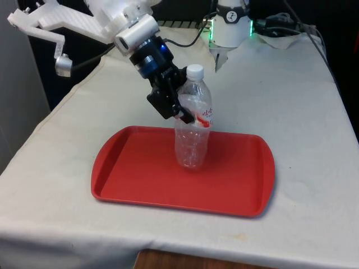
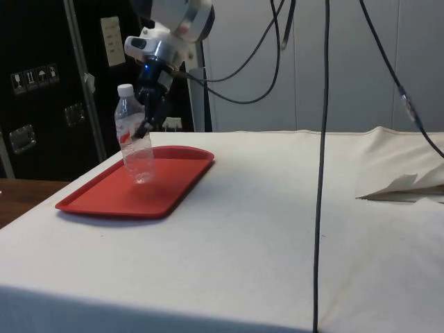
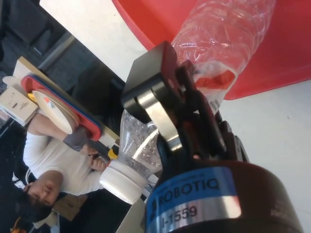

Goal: Place the bottle upright on the tray.

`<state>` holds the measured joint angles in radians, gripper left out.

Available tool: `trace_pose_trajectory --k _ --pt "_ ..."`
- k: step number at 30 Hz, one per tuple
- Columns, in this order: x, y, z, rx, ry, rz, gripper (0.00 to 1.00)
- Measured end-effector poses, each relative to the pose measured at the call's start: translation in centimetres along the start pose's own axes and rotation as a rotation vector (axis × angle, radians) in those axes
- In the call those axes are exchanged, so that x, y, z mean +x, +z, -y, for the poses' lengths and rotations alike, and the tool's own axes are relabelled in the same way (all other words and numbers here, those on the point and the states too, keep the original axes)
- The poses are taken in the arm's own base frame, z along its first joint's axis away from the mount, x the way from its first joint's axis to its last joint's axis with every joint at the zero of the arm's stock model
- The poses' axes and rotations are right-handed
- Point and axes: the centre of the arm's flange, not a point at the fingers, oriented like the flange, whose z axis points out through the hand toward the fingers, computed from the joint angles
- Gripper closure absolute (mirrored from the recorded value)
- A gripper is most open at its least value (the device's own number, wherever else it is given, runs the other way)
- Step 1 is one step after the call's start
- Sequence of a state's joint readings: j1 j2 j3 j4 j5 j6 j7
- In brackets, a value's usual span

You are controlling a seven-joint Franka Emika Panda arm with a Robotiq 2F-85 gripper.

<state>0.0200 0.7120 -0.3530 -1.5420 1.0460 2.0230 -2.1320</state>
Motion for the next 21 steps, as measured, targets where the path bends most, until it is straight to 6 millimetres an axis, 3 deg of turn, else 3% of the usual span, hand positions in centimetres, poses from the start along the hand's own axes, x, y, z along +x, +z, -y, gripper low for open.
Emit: trace_pose_trajectory --k 21 --pt "-1.6 -0.3 -0.6 -0.01 -0.006 -0.013 1.0"
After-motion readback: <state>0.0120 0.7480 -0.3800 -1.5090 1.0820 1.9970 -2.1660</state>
